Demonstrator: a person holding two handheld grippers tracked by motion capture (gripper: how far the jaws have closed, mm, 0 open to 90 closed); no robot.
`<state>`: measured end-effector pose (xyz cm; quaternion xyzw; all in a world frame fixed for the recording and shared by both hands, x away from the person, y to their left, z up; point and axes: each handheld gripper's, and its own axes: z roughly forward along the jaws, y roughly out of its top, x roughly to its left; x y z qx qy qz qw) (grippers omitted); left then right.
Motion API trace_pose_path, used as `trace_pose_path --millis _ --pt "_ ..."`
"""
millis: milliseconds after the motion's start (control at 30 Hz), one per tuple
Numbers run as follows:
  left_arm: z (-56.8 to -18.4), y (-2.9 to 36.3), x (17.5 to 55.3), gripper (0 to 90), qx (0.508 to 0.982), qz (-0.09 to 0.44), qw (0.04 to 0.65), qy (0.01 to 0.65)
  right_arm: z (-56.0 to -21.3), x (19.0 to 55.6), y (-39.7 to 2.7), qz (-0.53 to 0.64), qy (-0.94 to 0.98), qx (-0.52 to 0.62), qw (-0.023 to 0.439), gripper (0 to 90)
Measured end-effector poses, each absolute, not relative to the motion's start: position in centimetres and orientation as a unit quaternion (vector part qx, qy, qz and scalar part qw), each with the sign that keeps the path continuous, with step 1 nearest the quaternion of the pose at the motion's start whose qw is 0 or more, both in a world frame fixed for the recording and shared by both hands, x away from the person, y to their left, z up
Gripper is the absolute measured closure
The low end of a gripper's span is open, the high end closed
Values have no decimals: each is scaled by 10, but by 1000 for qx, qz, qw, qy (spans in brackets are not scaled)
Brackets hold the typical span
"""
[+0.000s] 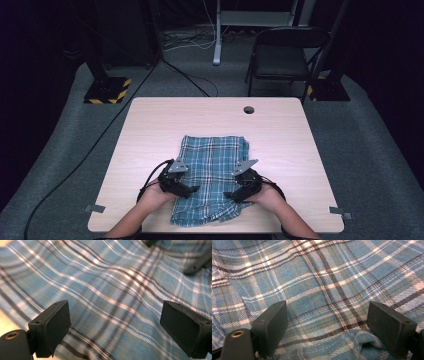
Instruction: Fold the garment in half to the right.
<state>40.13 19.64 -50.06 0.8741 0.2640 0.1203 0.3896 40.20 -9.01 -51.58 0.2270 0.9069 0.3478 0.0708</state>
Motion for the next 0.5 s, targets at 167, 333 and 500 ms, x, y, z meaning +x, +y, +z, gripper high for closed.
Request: trace_pose_path --millis 167,333,500 --pt "-511 199 408 83 873 122 383 275 -509 399 -91 349 908 220 74 178" --pt "-517 197 408 81 877 125 378 269 -501 392 -95 384 899 206 49 177" --pt "-517 197 411 81 878 115 378 269 -514 388 -94 348 917 191 39 167"
